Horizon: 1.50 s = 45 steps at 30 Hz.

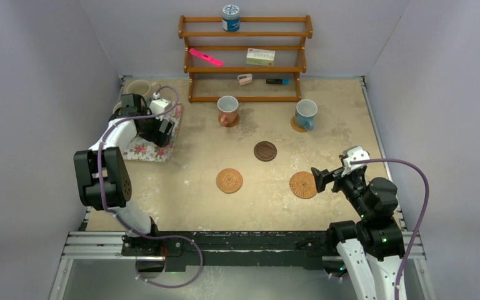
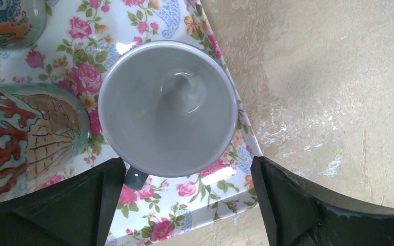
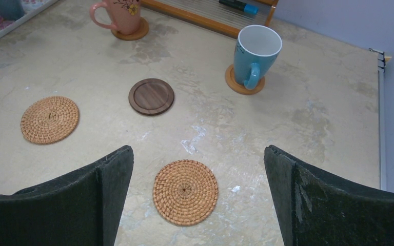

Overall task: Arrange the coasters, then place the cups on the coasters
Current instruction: Pick up the cup from the tray.

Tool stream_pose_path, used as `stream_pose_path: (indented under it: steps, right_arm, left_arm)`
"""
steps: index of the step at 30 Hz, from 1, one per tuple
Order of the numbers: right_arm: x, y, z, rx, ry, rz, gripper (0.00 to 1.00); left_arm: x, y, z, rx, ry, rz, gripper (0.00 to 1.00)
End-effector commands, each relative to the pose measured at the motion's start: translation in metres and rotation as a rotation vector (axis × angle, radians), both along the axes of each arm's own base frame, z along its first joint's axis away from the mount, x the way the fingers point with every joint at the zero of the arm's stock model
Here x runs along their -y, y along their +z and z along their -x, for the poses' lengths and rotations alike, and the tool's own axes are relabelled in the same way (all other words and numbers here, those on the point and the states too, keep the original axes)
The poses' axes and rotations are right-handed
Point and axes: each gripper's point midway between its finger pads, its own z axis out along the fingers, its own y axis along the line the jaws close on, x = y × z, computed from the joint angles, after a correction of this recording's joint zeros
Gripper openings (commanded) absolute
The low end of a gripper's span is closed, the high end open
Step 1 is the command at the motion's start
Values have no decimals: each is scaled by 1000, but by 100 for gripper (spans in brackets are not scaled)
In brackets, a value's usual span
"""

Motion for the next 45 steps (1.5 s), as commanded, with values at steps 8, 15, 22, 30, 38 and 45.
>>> stream_pose_path:
  steps: [8, 15, 22, 30, 38, 45]
  right_arm:
    - [-2, 4, 0, 20, 13, 3, 99]
    - [-2, 4, 0, 20, 13, 4, 99]
    - [-2, 4, 0, 19, 15, 4, 99]
    - [-3, 3, 0, 17, 18, 5, 99]
    - [-3, 3, 1, 19, 21, 7, 99]
    - [-3, 3, 1, 17, 23, 9, 99]
  left_arm:
    - [14, 13, 13, 54, -32, 74, 100]
    - [12, 17, 12, 103, -23, 60, 100]
    - [12, 17, 6, 169, -3, 61, 100]
    - [5, 21, -2, 251, 30, 35, 100]
    - [5, 21, -5, 290, 8, 34, 100]
    - [-4, 20, -9, 323, 17, 47, 99]
